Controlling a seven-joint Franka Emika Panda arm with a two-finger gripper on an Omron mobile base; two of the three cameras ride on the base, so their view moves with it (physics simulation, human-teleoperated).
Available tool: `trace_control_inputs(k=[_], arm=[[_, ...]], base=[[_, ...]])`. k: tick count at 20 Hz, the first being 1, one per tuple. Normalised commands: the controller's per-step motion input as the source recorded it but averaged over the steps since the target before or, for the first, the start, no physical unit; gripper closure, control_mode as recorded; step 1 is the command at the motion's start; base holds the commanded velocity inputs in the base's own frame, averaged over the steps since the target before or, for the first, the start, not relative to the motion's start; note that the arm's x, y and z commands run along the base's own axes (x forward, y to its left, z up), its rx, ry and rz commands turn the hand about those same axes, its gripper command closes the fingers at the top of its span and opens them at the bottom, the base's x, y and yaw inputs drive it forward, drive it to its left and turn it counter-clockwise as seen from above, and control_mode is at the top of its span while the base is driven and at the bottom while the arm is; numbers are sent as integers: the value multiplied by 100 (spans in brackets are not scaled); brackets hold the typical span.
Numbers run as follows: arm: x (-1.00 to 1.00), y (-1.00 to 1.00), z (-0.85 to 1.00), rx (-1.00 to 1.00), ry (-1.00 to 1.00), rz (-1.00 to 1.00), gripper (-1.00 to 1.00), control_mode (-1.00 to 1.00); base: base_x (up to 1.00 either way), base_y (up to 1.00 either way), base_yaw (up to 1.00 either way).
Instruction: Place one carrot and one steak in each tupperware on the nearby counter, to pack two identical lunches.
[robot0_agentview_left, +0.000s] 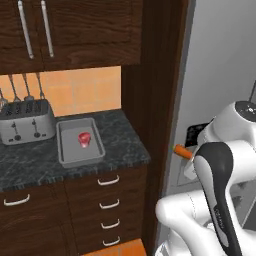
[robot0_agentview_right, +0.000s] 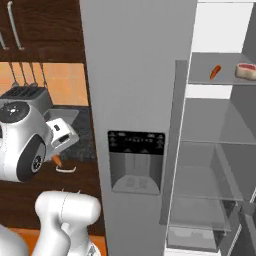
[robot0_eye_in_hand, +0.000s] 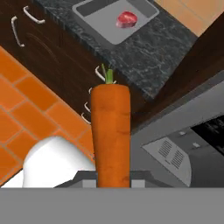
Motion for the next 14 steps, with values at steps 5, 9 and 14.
trace_control_inputs(k=[5, 9, 14], arm=[[0, 0, 0, 0, 0, 0, 100, 100], [0, 0, 0, 0, 0, 0, 100, 100], [10, 5, -8, -3, 1, -3, 100, -100]], base=[[55, 100, 0], [81, 100, 0], [68, 74, -6]])
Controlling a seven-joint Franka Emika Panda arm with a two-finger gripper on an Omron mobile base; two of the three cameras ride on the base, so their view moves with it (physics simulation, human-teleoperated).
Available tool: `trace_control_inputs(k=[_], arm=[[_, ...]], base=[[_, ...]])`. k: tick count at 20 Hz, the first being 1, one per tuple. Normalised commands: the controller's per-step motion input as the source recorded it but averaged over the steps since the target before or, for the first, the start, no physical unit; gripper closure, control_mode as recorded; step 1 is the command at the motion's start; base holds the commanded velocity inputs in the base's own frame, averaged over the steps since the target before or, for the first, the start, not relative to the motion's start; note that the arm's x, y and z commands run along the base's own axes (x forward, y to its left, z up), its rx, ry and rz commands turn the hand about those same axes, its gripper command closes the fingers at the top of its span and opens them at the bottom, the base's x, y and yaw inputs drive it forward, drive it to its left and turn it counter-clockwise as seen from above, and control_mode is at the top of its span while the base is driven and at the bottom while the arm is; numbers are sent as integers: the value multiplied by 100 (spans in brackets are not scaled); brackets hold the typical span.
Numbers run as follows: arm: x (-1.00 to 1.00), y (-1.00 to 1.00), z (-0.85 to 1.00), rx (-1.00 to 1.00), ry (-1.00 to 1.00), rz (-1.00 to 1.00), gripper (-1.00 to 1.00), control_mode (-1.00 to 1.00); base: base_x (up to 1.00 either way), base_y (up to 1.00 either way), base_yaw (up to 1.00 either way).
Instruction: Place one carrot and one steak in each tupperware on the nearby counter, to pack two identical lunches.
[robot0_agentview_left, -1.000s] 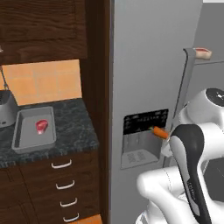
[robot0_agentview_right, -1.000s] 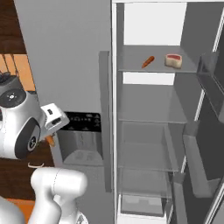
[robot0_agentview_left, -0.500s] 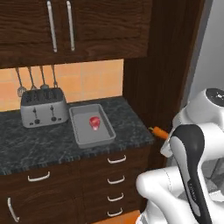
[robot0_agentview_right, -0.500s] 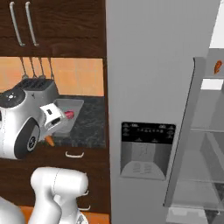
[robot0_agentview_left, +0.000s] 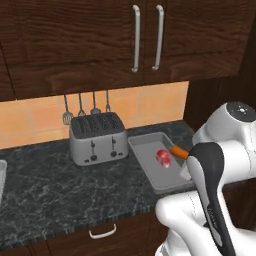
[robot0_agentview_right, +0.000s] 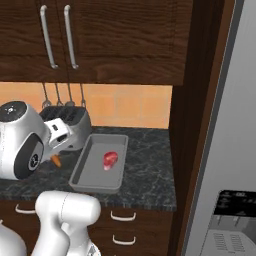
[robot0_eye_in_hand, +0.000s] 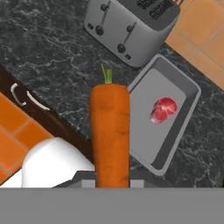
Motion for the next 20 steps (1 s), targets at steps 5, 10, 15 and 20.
trace_control_inputs(k=[5, 10, 15, 20], arm=[[44, -30, -66, -5, 4, -21, 100, -100], [72, -19, -73, 1, 0, -31, 100, -100], [49, 14, -40, 13, 4, -17, 100, -100], [49, 14, -40, 26, 10, -3, 100, -100]], base=[[0, 0, 0], [0, 0, 0], [0, 0, 0], [0, 0, 0]])
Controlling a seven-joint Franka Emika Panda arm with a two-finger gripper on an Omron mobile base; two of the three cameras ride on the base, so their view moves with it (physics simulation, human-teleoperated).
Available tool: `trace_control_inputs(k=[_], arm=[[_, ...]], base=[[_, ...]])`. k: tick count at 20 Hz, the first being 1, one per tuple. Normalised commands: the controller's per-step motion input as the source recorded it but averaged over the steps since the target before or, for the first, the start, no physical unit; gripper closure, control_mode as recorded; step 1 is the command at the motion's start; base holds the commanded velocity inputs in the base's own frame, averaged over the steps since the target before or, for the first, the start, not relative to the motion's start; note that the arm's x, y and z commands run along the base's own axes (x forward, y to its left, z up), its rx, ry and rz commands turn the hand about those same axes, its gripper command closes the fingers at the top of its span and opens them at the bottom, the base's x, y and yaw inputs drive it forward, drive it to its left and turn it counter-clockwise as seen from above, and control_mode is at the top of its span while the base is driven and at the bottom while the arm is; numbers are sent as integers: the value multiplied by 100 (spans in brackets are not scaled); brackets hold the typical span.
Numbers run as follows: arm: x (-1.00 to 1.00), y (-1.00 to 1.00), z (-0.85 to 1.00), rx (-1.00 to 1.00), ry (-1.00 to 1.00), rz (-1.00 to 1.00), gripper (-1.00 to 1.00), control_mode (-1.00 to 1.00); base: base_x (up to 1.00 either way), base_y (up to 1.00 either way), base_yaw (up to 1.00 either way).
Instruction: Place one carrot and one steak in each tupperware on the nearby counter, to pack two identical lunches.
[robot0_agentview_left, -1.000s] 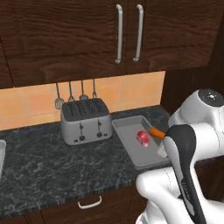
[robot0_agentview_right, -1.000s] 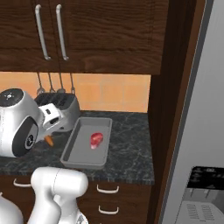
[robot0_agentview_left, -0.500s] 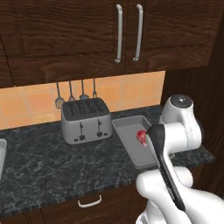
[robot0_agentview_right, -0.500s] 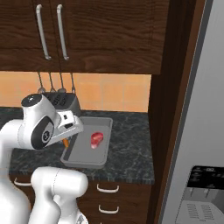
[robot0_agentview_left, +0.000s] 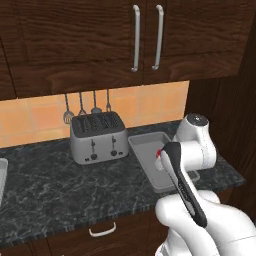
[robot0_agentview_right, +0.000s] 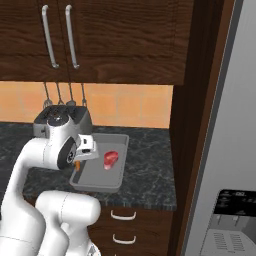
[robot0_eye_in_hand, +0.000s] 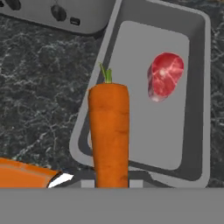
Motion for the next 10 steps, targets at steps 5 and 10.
trace_control_inputs(k=[5, 10], arm=[[63, 0, -47, 12, 11, 0, 100, -100], [83, 0, -33, 1, 3, 0, 100, -100]], base=[[0, 0, 0], [0, 0, 0]])
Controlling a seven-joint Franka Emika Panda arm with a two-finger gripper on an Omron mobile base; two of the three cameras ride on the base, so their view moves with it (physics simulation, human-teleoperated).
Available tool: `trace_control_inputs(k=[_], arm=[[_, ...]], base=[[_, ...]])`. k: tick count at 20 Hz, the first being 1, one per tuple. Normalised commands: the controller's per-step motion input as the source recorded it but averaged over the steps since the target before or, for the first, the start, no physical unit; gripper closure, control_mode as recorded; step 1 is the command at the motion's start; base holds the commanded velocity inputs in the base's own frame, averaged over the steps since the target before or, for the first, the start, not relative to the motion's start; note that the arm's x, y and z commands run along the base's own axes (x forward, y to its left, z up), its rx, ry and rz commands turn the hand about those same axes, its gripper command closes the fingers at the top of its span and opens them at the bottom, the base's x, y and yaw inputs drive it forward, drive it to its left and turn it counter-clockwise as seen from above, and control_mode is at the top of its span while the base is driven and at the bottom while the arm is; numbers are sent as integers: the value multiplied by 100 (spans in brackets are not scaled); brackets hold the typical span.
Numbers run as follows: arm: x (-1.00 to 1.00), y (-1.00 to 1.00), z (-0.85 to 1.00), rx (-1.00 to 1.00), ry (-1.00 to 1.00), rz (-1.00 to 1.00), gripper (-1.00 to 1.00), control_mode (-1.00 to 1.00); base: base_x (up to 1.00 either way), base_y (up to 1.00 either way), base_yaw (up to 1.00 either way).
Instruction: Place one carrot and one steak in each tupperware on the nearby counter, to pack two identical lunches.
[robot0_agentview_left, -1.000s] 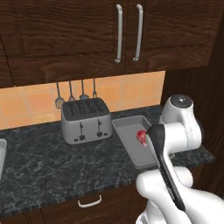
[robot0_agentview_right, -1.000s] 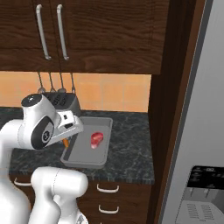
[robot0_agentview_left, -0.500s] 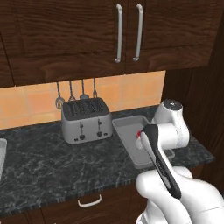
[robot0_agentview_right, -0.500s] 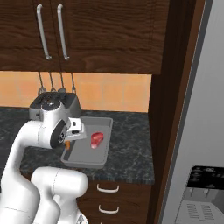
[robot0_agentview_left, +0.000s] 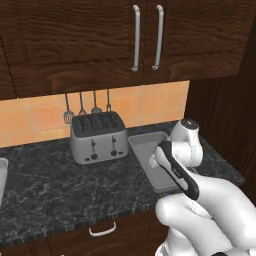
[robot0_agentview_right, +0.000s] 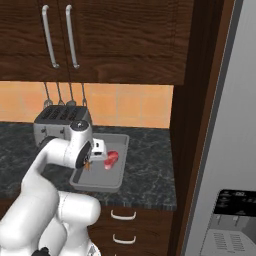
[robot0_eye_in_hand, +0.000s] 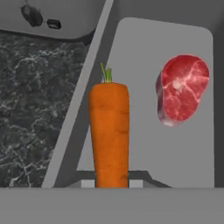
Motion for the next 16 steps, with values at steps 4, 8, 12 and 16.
trace_control_inputs(k=[4, 8, 12, 16], arm=[[74, 0, -38, 0, 2, 0, 100, -100], [64, 0, -58, 0, 3, 0, 100, -100], [52, 0, -22, 0, 2, 0, -100, -100], [20, 0, 0, 0, 1, -3, -100, -100]], base=[[0, 0, 0], [0, 0, 0], [0, 0, 0], [0, 0, 0]])
